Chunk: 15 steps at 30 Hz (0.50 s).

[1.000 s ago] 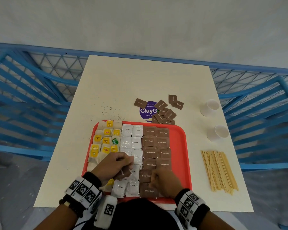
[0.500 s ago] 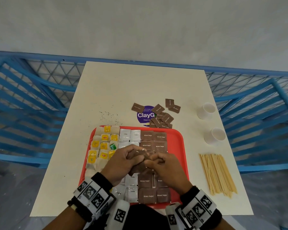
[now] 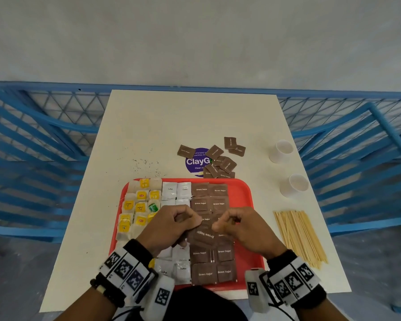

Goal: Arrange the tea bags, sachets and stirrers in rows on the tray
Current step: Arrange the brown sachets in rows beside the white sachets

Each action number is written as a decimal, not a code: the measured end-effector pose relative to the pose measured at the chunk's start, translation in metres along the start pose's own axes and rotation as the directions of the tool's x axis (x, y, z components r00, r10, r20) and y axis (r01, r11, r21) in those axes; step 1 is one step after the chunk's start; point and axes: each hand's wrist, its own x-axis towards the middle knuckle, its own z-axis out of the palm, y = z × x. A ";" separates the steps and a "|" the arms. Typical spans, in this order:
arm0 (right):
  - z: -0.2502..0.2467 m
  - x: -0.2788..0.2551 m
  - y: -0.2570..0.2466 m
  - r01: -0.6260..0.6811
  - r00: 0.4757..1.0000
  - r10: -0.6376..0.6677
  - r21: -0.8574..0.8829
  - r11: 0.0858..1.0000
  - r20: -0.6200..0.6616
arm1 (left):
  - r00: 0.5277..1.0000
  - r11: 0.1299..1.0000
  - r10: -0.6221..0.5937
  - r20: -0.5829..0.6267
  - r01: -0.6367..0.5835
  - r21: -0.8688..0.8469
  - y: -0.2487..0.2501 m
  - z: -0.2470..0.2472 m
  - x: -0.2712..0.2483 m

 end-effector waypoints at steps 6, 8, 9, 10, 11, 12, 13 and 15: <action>0.016 -0.002 -0.004 -0.052 0.998 0.059 0.278 0.959 -0.019 | 0.982 0.956 -0.039 -0.184 -0.017 -0.292 0.005 0.011 0.006; 0.019 -0.002 -0.008 -0.021 0.996 0.049 0.321 0.947 -0.079 | 0.986 0.967 -0.014 -0.166 -0.029 -0.253 0.005 0.016 0.004; 0.019 -0.001 -0.010 -0.006 0.991 0.053 0.355 0.935 -0.124 | 0.992 0.978 0.004 -0.126 -0.030 -0.208 0.005 0.017 0.001; 0.018 0.000 -0.010 0.012 0.985 0.055 0.380 0.925 -0.165 | 0.997 0.987 0.019 -0.069 -0.030 -0.156 0.005 0.018 -0.001; 0.017 0.001 -0.010 0.019 0.978 0.067 0.404 0.915 -0.198 | 1.000 0.994 0.024 -0.008 -0.025 -0.105 0.005 0.017 -0.003; 0.015 0.001 -0.009 0.018 0.972 0.084 0.425 0.905 -0.220 | 0.999 0.998 0.021 0.044 -0.018 -0.062 0.005 0.016 -0.004; 0.013 0.001 -0.011 0.011 0.971 0.096 0.443 0.896 -0.220 | 0.997 0.999 0.014 0.071 -0.012 -0.034 0.007 0.014 -0.004; 0.005 0.001 -0.011 -0.013 0.984 0.077 0.361 0.932 -0.161 | 0.999 1.000 0.007 0.049 -0.006 -0.027 0.010 0.011 -0.002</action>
